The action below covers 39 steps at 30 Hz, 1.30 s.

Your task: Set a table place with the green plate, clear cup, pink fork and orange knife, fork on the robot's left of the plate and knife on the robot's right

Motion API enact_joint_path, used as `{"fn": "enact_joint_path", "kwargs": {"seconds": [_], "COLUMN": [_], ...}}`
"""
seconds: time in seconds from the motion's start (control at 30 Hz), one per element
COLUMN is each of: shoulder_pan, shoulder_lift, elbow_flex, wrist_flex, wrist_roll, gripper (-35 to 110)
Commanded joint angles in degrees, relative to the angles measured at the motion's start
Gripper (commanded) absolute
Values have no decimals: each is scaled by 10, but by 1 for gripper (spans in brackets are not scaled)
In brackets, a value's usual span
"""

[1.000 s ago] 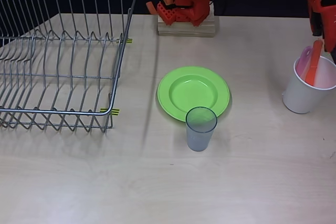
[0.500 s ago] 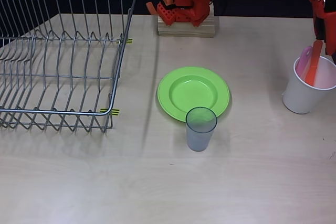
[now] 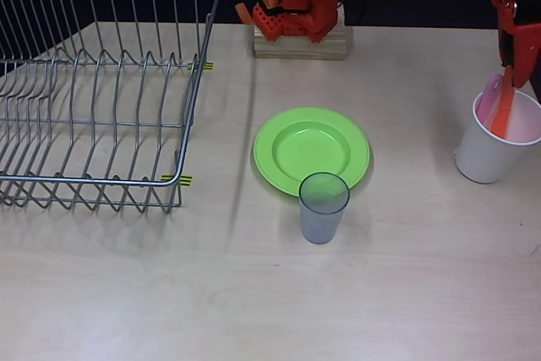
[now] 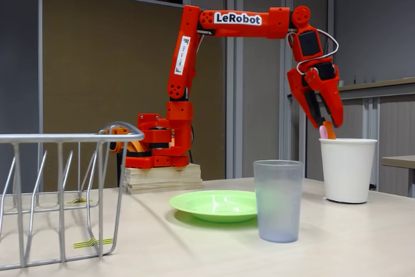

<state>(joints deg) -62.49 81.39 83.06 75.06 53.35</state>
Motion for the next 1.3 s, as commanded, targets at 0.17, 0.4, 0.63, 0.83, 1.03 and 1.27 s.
{"fn": "enact_joint_path", "kwargs": {"seconds": [0.17,0.4,0.63,0.83,1.03,1.27], "shoulder_pan": [8,15,22,37,48,47], "shoulder_lift": [5,1,2,3,1,44], "elbow_flex": [11,11,8,-49,-170,-223], "wrist_flex": [-12,-23,-21,13,69,97], "wrist_roll": [13,11,-11,-67,-139,-159], "gripper": [13,1,0,0,0,0]}}
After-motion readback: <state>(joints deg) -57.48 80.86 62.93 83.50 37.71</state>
